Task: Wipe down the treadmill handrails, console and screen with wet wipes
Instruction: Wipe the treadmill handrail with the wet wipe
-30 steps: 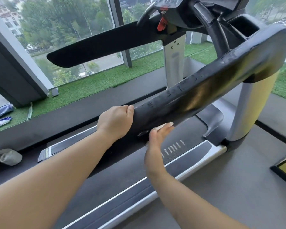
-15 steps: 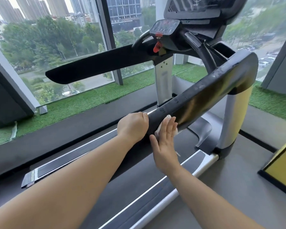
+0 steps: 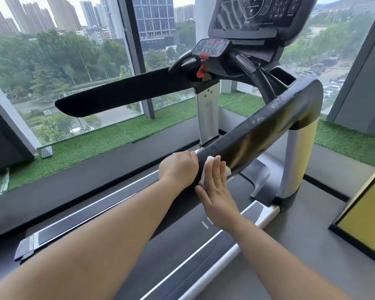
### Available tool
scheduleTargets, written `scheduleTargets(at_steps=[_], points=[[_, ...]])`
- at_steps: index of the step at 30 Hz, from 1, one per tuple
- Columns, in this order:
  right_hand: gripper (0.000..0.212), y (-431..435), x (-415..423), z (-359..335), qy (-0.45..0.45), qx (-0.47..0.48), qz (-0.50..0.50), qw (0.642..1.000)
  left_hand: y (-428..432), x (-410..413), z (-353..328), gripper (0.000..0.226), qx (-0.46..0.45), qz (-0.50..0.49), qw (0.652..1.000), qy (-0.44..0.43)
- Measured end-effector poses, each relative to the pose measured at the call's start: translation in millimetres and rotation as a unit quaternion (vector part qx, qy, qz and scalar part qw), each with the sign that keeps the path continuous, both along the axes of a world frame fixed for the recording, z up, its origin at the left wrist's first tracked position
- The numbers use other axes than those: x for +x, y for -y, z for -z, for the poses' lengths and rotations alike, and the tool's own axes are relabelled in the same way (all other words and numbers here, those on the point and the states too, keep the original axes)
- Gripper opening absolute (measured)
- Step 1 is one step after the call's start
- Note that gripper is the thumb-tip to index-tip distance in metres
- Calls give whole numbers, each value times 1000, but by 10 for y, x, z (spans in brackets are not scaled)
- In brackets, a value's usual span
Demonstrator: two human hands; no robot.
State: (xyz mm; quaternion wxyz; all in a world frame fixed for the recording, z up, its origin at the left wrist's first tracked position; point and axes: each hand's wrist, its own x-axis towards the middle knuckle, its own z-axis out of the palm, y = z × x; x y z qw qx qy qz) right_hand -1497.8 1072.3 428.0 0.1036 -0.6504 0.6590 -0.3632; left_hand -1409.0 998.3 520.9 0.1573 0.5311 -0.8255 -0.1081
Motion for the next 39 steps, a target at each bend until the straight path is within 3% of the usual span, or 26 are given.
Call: scheduleTargets(at_steps=[4,7,11,13,17,19,25,31,37,39], points=[[60,67,-216,-97,39,5,17,999,-11,13,5,44,-5,-2,1000,6],[67,44,-10,-106,75,-6,26,997,-10,6,10,44,-10,-5,1000,7],[74,-59,40,106,-40,-10,-27,999,-14,3,7,43,-17,-7,1000,2],[72,-6,-156,113,-52,-19,-15,998,-21,8,3,43,-17,-4,1000,3],[64,140,-407,-104,129,-8,69,989,-26,10,-4,44,-12,-3,1000,6],[66,137,-261,-153,155,-19,68,985,-18,3,2,44,-14,-6,1000,7],[67,10,-157,36,29,-14,11,999,-39,-7,-18,41,-18,-2,1000,9],[66,66,-88,-146,132,-1,46,990,-44,1,-20,44,-15,-10,1000,13],[76,-90,58,141,-66,-15,-39,997,-27,-11,-4,45,-14,-12,1000,10],[76,-36,-149,95,-69,-9,-18,997,-35,-3,-12,45,-15,-9,1000,12]])
